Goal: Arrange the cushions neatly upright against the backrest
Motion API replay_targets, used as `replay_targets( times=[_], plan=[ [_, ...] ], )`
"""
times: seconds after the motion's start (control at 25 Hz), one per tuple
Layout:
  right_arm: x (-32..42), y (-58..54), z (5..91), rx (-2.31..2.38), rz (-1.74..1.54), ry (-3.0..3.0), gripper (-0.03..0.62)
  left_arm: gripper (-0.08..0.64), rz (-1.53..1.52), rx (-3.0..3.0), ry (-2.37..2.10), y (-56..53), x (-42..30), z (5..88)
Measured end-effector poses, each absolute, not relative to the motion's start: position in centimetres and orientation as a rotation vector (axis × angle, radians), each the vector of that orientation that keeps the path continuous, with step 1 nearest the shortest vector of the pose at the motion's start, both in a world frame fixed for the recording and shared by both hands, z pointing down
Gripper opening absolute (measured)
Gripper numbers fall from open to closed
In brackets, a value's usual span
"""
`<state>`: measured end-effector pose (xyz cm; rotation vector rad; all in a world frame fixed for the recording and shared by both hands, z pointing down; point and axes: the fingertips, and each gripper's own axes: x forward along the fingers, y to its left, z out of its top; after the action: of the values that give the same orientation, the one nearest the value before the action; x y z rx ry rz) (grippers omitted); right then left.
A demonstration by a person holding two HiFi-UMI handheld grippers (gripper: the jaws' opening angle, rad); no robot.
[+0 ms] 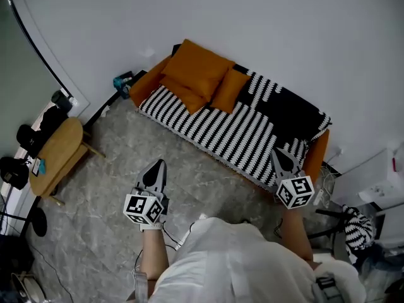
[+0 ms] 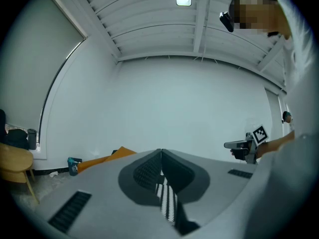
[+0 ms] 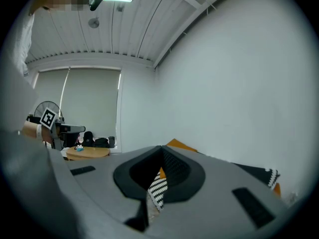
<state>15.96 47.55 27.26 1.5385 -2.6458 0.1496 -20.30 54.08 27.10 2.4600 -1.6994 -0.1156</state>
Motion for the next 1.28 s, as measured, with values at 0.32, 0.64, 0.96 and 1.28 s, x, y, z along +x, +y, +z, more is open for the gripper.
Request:
replay_targets(
  times=[0.32,0.64,0.96,1.28],
  plan=[
    [15.8,47.5,27.5,1.567,0.165,-2.617,0.008,0.015,-0.11,2.466,-1.673,53.7,-20.8,27.4],
    [16.2,47.9,28.4,1.581,0.194,-2.586,0.008,0.015,-0.1,2.467,-1.623,53.1,-20.0,28.6],
    [17.7,43.8,29.5,1.609,0.23,-2.577,0.008,0.015,-0.067,2.459,-1.59,49.1,-18.5,29.9],
    [20.5,36.0,30.7,1.627,0.278,-2.579,0.008,0.015,-0.039,2.447,-1.563,40.5,-15.8,30.8]
  ],
)
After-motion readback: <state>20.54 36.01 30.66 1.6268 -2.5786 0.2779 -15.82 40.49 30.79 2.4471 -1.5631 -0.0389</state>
